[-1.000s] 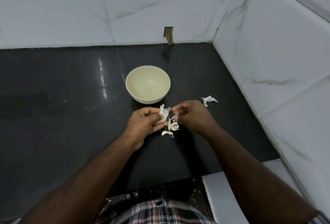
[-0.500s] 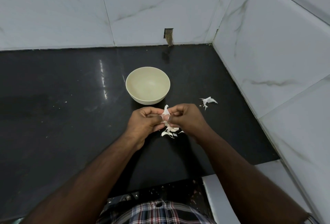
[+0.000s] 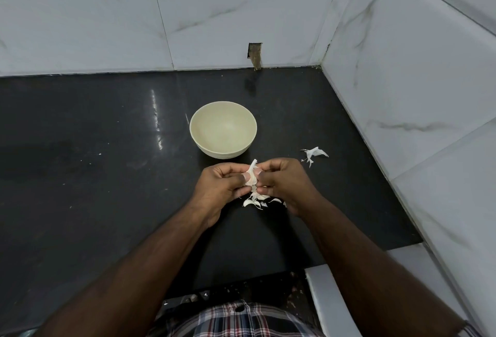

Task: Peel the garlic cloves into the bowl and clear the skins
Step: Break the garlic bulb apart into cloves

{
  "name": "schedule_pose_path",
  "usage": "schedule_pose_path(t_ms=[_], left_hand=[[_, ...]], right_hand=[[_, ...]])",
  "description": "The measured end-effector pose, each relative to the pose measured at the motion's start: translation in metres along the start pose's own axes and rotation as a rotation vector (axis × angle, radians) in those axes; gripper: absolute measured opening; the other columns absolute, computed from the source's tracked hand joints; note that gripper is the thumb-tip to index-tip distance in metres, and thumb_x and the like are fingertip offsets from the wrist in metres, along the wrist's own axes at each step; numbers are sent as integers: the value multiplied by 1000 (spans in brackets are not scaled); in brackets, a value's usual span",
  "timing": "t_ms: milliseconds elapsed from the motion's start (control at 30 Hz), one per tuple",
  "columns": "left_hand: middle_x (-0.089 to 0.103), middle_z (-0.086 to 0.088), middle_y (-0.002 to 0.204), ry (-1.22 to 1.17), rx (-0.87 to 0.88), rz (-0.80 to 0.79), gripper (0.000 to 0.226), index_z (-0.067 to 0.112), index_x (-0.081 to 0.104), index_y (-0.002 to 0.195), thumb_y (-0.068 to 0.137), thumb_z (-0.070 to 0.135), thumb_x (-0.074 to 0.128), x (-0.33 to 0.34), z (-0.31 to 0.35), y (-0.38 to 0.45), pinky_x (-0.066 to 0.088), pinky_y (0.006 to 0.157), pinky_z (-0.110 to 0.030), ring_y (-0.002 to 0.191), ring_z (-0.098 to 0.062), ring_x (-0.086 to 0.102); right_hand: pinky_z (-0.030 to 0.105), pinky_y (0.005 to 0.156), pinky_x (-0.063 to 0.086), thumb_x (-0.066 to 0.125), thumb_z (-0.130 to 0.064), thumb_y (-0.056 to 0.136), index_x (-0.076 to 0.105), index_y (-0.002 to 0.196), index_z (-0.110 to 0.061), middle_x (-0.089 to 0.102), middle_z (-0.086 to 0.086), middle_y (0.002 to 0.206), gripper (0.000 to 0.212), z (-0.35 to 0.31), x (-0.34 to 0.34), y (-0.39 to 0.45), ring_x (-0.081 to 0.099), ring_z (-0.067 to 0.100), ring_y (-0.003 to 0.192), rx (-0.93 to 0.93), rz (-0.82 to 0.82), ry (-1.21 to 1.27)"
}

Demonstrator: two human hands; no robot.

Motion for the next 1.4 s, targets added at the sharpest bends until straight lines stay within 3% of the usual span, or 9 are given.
schedule_pose_path(t_ms=[133, 467, 700, 900, 1033, 1100, 1167, 1267, 1400], left_hand=[[76, -16, 106, 6, 12, -82, 23, 4, 73, 113, 90, 0, 69, 3, 0, 0, 58, 91, -29, 97, -23, 73], [75, -18, 105, -24, 10, -110, 24, 5, 72, 112, 91, -3, 65, 1, 4, 3, 60, 86, -29, 94, -24, 73], [76, -16, 98, -178, -5, -2, 18, 1, 69, 108, 94, -5, 61, 4, 0, 3, 61, 79, -26, 88, -22, 75], [73, -16, 98, -211, -30, 55, 15, 0, 66, 108, 94, -4, 62, -1, 3, 6, 62, 78, -30, 88, -25, 75], [73, -15, 99, -220, -77, 40, 16, 3, 66, 110, 95, -1, 63, -4, 1, 6, 63, 81, -35, 98, -34, 74], [75, -15, 100, -223, -98, 13, 19, 3, 65, 113, 95, 0, 62, -2, 1, 5, 63, 80, -35, 100, -35, 73], [75, -17, 102, -222, -107, -4, 22, 2, 66, 117, 95, 0, 61, -2, 0, 5, 63, 80, -34, 100, -35, 73], [75, -15, 102, -223, -112, -13, 24, 2, 67, 117, 94, -2, 62, -2, 0, 4, 62, 80, -32, 100, -34, 73], [75, -14, 100, -206, -114, -27, 22, 3, 70, 113, 93, -3, 63, 0, -1, 3, 62, 83, -31, 97, -30, 74]], right_hand=[[25, 65, 56, 67, -1, 90, 74, 93, -8, 67, 7, 74, 11, 1, 0, 0, 63, 12, 63, -31, -18, -2], [29, 62, 56, 63, -2, 94, 68, 87, 0, 63, 8, 65, 9, -1, -1, 2, 60, 16, 59, -115, 61, -126], [45, 77, 58, 56, -23, 95, 61, 86, -20, 68, -1, 77, 10, 4, 3, 5, 68, 22, 76, -244, 139, -628], [37, 65, 55, 56, -10, 99, 61, 85, -17, 63, 6, 74, 16, -5, -14, -6, 62, 18, 68, -173, -98, -451], [32, 65, 51, 68, -19, 93, 69, 81, -20, 69, -3, 67, 12, -15, -51, 3, 62, 14, 61, -218, 186, -576], [21, 67, 49, 73, -23, 88, 75, 86, -25, 75, -7, 80, 4, -17, -69, 8, 66, 8, 71, -231, 332, -715], [13, 73, 44, 71, -19, 88, 79, 99, -23, 76, -7, 101, 14, -17, -78, 10, 66, 6, 88, -225, 363, -809], [20, 91, 44, 63, -12, 92, 76, 113, -19, 72, -3, 121, 25, -18, -82, 8, 63, 16, 114, -211, 318, -932], [28, 87, 51, 67, -11, 89, 79, 96, -13, 76, 2, 100, 13, -20, -82, 4, 68, 19, 100, -222, 338, -914]])
Point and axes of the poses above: each hand's wrist, its own y-axis towards the middle knuckle, its own x-axis out of the palm, z = x × y, the point moved 1 cm from there along y, towards the middle knuckle
